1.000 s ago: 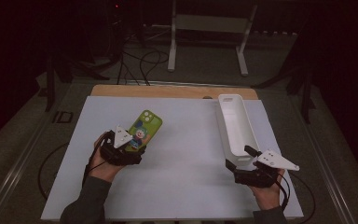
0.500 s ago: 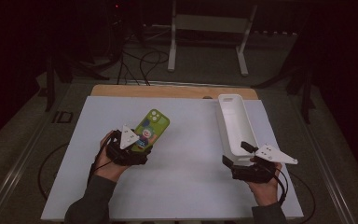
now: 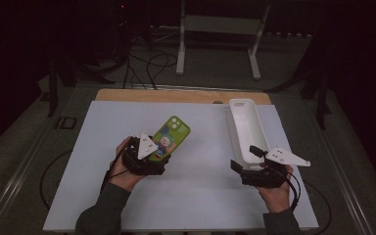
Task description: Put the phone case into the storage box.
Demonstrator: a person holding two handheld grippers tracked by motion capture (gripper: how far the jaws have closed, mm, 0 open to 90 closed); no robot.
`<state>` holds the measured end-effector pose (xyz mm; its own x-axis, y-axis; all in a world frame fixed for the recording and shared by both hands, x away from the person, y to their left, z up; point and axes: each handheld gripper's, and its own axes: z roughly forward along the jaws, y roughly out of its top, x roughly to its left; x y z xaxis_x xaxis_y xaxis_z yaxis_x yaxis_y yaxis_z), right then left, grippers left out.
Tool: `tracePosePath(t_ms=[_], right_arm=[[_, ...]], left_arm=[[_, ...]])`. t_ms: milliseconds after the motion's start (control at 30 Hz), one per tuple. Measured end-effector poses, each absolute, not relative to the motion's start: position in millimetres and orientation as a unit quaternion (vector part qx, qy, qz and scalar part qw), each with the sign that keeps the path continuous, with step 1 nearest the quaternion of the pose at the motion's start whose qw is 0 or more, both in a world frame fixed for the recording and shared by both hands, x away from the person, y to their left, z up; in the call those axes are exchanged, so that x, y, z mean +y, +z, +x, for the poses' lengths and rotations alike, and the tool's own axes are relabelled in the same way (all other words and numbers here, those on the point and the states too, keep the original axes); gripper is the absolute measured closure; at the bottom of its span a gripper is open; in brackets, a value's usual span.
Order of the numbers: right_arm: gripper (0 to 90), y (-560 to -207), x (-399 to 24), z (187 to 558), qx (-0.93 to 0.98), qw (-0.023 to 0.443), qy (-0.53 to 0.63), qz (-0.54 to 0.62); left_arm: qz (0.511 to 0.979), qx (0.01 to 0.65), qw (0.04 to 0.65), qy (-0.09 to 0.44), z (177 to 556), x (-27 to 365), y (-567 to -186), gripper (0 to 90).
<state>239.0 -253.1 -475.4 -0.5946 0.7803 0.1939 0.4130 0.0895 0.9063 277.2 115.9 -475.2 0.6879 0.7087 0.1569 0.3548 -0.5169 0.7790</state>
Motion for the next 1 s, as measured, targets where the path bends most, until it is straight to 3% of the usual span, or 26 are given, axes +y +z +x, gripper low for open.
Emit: tracePosePath(t_ms=[1000], right_arm=[[8.3, -472.8, -231.8, 255.2, 0.725, 0.126, 0.537, 0.412]], left_arm=[[0.854, 0.261, 0.389, 0.228, 269.1, 82.2, -469.0, 16.1]])
